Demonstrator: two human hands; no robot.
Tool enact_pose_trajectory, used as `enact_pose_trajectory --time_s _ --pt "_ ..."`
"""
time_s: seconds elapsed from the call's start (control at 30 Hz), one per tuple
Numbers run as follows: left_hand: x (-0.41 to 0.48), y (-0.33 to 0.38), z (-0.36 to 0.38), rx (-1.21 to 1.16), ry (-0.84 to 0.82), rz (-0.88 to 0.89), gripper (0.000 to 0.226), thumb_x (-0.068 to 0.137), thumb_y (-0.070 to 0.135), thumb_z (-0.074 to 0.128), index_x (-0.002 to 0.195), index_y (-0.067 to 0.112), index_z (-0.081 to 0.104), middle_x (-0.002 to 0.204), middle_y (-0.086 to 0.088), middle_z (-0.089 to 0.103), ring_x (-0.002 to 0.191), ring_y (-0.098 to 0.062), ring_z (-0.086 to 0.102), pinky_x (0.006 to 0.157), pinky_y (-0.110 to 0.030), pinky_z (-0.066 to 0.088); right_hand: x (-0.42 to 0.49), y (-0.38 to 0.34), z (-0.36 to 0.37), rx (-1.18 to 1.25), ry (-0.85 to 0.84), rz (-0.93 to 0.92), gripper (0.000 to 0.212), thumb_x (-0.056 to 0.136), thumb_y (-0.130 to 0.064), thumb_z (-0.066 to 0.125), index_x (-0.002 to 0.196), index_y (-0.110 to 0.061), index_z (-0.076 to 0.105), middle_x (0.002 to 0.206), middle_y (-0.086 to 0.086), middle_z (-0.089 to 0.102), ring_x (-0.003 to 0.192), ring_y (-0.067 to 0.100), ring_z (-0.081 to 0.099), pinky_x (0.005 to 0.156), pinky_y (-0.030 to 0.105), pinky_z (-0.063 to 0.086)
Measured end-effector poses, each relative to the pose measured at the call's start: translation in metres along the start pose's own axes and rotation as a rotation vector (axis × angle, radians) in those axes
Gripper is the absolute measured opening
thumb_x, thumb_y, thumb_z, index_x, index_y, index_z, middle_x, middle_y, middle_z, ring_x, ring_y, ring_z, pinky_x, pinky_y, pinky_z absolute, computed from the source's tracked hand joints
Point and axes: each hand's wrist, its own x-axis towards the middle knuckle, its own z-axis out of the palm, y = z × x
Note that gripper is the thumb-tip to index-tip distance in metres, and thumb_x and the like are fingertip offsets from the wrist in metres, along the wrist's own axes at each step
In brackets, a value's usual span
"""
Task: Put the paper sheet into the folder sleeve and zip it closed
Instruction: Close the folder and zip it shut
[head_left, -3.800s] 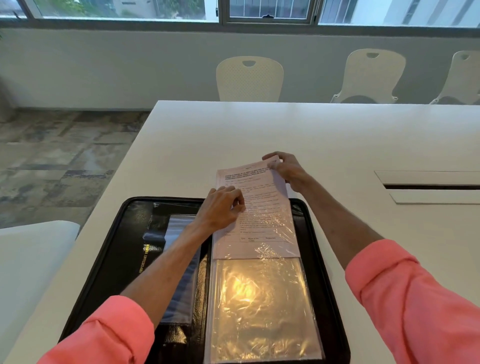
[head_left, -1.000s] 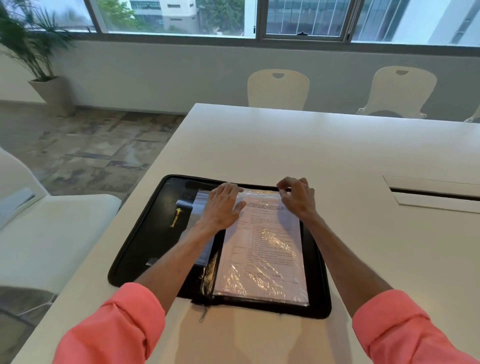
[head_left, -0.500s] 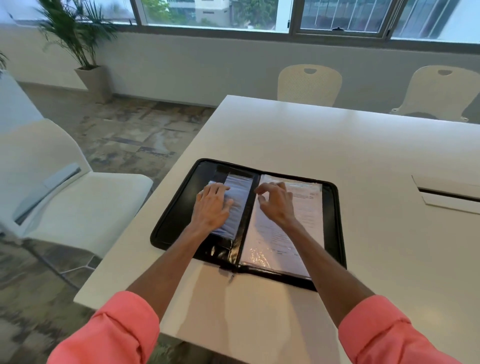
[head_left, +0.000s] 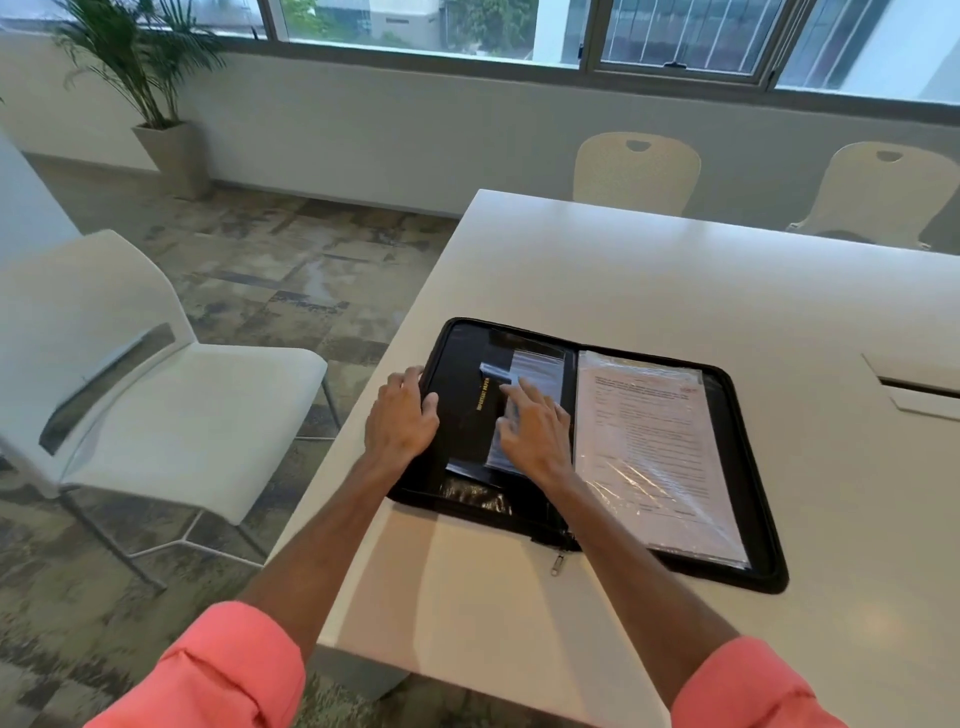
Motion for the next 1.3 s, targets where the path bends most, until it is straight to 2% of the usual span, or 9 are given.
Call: enact_pose_trajectory --time_s 0.2,0.47,0.6,0.67,0.83,1.0,1.13,1.2,1.3 --pt "0.009 -0.007 -0.014 -0.100 -0.052 -0.043 0.045 0.110 0.031 0.055 0.152 0.017 0.053 0.133 -0.014 0.075 0.124 -0.039 0.069 0.106 -0.052 0.053 -0.007 -0.008 0.006 0.025 -0.084 0.026 0.059 0.108 -0.025 0.060 0.165 -0.022 0.044 0.179 0.004 0.030 0.166 0.023 0.028 0.137 0.055 0.018" --pt "0.013 0.032 -0.049 -0.178 0.017 -0.107 0.043 0.108 0.029 0.056 0.146 0.011 0.066 0.137 -0.016 0.075 0.130 -0.039 0.068 0.111 -0.049 0.051 -0.004 -0.012 -0.022 0.082 -0.122 0.011 0.060 0.109 -0.032 0.062 0.165 -0.028 0.042 0.179 0.001 0.031 0.163 0.025 0.034 0.129 0.053 0.035" --pt "0.016 0.058 -0.068 -0.189 0.048 -0.042 0.035 0.107 0.025 0.057 0.082 0.005 0.070 0.079 -0.013 0.072 0.080 -0.033 0.072 0.087 -0.049 0.062 -0.007 -0.011 -0.042 0.053 -0.046 -0.057 0.056 0.110 -0.032 0.060 0.164 -0.031 0.044 0.168 0.001 0.050 0.148 0.025 0.055 0.107 0.043 0.053" --pt "0.019 0.072 -0.078 -0.214 0.066 -0.001 0.039 0.106 0.026 0.060 0.077 0.004 0.072 0.074 -0.012 0.072 0.075 -0.031 0.071 0.080 -0.041 0.059 -0.009 -0.010 -0.053 0.081 -0.006 -0.070 0.054 0.109 -0.030 0.061 0.161 -0.034 0.048 0.158 0.002 0.061 0.134 0.026 0.066 0.094 0.039 0.055" --pt "0.012 0.113 -0.091 -0.511 0.029 0.177 0.023 0.111 0.039 0.058 0.096 0.033 0.075 0.092 0.004 0.073 0.085 -0.015 0.070 0.079 -0.039 0.062 -0.015 -0.003 -0.093 0.193 0.078 -0.032 0.042 0.107 -0.030 0.066 0.148 -0.036 0.063 0.141 -0.003 0.074 0.130 0.023 0.071 0.101 0.046 0.060" --pt "-0.016 0.151 -0.063 -0.741 -0.078 0.288 0.057 0.113 0.067 0.024 0.150 0.047 0.062 0.140 0.010 0.072 0.113 -0.002 0.075 0.080 -0.011 0.060 -0.021 0.007 -0.128 0.340 0.102 -0.006 0.032 0.108 -0.029 0.065 0.140 -0.029 0.070 0.136 -0.007 0.077 0.125 0.015 0.075 0.105 0.054 0.061" --pt "-0.035 0.175 -0.023 -0.873 -0.285 0.230 0.073 0.101 0.082 0.040 0.157 0.038 0.053 0.148 -0.006 0.069 0.130 -0.033 0.072 0.110 -0.065 0.055 -0.030 0.019 -0.156 0.455 0.131 0.033 0.036 0.113 -0.041 0.055 0.140 -0.021 0.069 0.129 0.002 0.080 0.116 0.022 0.079 0.102 0.056 0.061" --pt "-0.042 0.189 -0.005 -0.740 -0.286 0.410 0.061 0.113 0.059 0.032 0.169 0.034 0.036 0.166 -0.004 0.053 0.149 -0.034 0.057 0.120 -0.068 0.045 -0.036 0.028 -0.169 0.581 0.123 0.043 0.040 0.116 -0.046 0.044 0.137 -0.021 0.068 0.127 0.004 0.080 0.108 0.024 0.081 0.099 0.059 0.062" --pt "-0.051 0.208 0.015 -0.510 -0.218 0.620 0.054 0.119 0.046 0.021 0.172 0.048 0.012 0.181 0.018 0.020 0.167 -0.008 0.023 0.136 -0.053 0.025 -0.044 0.049 -0.192 0.751 0.125 0.101 0.053 0.116 -0.058 0.031 0.135 -0.024 0.068 0.122 0.008 0.081 0.099 0.024 0.082 0.091 0.052 0.066"
